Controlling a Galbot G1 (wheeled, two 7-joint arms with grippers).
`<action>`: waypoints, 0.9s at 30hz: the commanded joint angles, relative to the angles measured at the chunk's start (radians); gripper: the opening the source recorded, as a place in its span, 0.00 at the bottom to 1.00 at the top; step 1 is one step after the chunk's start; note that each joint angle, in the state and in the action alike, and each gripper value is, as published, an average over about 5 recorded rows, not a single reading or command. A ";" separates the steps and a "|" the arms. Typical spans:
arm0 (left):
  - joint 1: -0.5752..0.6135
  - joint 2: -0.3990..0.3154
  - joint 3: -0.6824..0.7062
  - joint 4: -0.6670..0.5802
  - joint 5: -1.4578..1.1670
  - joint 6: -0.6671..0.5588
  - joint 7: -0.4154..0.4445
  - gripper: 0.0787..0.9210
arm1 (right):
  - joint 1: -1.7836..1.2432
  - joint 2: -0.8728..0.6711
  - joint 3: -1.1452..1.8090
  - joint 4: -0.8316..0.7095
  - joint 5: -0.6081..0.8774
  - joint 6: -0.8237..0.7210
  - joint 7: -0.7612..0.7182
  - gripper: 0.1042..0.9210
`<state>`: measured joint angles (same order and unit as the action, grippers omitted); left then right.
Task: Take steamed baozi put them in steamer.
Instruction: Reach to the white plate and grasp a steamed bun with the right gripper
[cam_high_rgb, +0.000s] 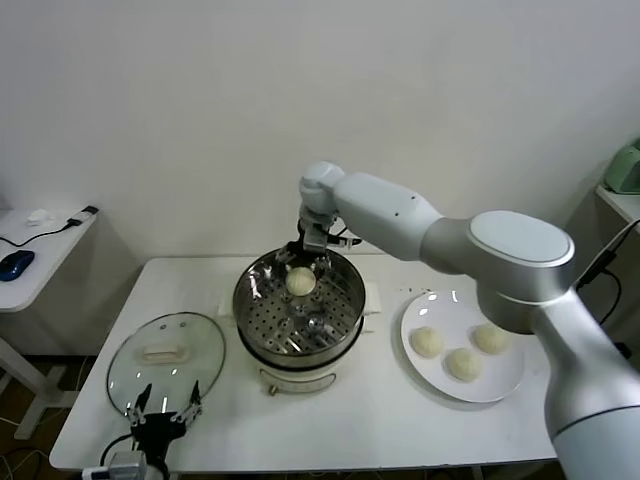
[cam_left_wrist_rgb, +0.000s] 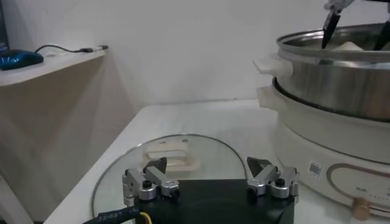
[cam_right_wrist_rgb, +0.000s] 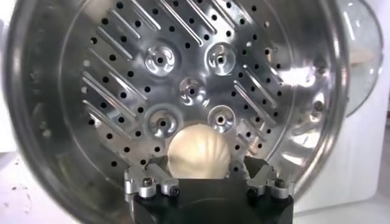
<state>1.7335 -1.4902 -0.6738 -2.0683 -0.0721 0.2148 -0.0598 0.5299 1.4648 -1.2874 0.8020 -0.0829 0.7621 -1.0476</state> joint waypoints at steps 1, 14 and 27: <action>-0.004 0.000 -0.004 -0.003 -0.002 0.003 0.001 0.88 | 0.283 -0.231 -0.220 0.223 0.467 -0.139 -0.118 0.88; -0.018 0.011 -0.002 0.018 -0.007 -0.001 0.000 0.88 | 0.378 -0.780 -0.634 0.603 0.639 -0.850 0.070 0.88; -0.019 -0.003 0.002 0.022 -0.001 0.002 0.000 0.88 | 0.016 -0.729 -0.444 0.520 0.647 -1.045 0.194 0.88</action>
<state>1.7160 -1.4887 -0.6736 -2.0497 -0.0754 0.2151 -0.0600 0.7179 0.8001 -1.7665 1.3247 0.5178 -0.0864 -0.9283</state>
